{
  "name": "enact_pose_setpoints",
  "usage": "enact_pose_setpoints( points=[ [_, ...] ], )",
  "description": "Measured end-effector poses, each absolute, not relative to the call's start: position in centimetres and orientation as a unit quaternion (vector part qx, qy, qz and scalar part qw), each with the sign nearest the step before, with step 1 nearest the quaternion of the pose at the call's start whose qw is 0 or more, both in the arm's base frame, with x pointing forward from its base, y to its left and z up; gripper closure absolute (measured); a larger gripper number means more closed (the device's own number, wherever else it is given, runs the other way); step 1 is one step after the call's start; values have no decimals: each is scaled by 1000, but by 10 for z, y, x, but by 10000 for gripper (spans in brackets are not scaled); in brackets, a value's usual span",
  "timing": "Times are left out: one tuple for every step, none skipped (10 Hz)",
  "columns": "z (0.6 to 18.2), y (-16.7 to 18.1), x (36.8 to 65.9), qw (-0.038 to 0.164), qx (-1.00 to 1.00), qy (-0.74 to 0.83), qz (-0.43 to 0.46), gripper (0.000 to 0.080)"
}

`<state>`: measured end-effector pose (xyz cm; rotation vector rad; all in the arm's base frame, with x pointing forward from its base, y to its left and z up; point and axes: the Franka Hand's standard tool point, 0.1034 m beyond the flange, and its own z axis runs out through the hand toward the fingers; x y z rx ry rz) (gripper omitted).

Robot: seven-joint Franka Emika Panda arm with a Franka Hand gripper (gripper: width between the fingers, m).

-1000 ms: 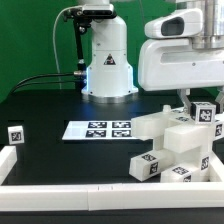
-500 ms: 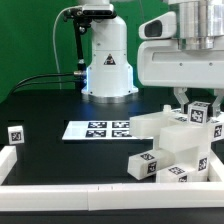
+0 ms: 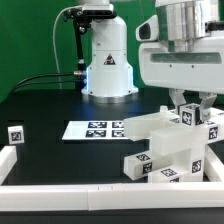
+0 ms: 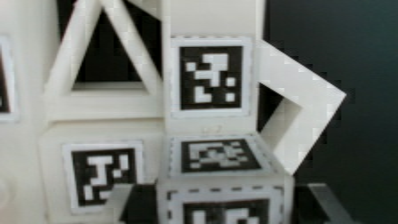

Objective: Assemble chair

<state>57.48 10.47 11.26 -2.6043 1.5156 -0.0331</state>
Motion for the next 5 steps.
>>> enact_pose_setpoints(
  points=[
    [112,105,575,64,-868,492,-12,510],
    [112,105,575,64,-873,484,-12,332],
    [112,105,575,64,-874,481,-12,193],
    [113,105,575,62,-913,403,-20,163],
    [114,107,575,59,-944,324,-27,163]
  ],
)
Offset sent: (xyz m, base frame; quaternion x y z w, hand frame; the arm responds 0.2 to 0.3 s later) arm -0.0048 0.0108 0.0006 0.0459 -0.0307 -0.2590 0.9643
